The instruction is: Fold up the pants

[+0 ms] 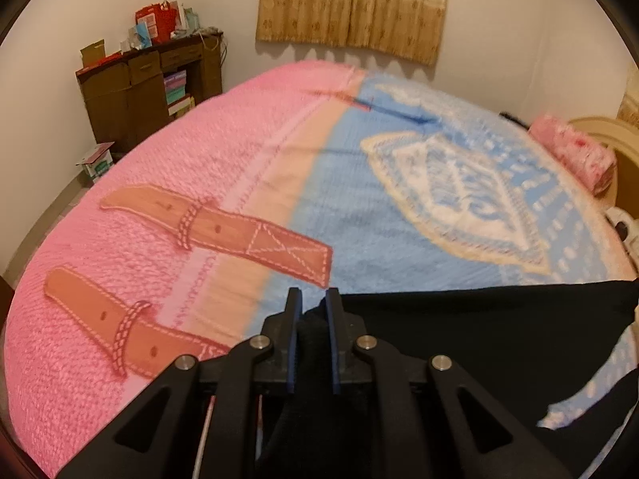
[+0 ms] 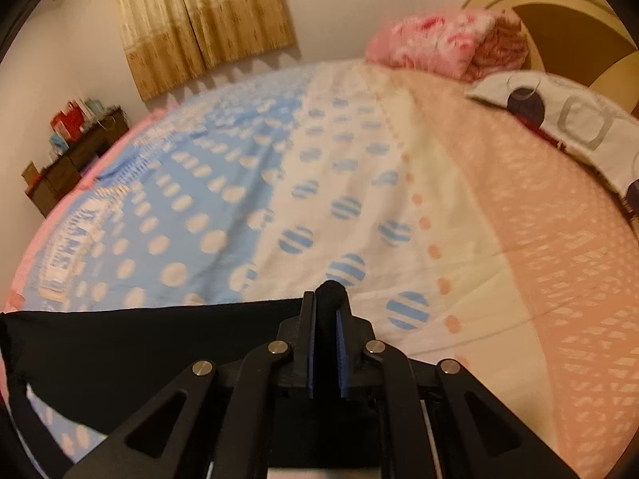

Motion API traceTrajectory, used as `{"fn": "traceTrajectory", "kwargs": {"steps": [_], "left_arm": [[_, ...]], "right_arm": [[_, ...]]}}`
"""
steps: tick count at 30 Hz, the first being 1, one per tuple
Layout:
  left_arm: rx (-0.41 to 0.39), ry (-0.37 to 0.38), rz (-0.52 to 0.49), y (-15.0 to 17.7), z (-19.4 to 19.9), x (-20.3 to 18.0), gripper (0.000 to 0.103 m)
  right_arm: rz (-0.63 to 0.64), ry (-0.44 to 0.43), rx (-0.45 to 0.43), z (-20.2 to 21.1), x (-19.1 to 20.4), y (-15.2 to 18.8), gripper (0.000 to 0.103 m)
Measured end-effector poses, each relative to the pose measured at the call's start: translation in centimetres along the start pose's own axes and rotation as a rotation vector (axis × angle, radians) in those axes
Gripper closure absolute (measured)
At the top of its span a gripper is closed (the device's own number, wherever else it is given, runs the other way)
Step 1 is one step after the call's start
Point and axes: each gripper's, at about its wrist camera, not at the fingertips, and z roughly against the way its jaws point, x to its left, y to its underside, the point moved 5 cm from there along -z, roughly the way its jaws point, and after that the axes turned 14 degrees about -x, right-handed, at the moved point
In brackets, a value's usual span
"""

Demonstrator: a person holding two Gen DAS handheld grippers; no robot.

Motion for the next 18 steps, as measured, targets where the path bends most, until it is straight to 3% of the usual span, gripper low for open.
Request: {"fn": "traceTrajectory", "kwargs": {"steps": [8, 13, 18], "left_arm": [[-0.106, 0.086, 0.101, 0.6, 7.9, 1.2, 0.09], [-0.119, 0.12, 0.135, 3.7, 11.6, 2.2, 0.09], [-0.082, 0.13, 0.159, 7.8, 12.9, 3.1, 0.09]], "right_arm": [[-0.037, -0.08, -0.173, 10.2, -0.1, -0.7, 0.095], [-0.06, -0.12, -0.265, 17.2, -1.3, 2.8, 0.095], [-0.092, -0.164, -0.311, 20.8, -3.2, 8.4, 0.095]]}}
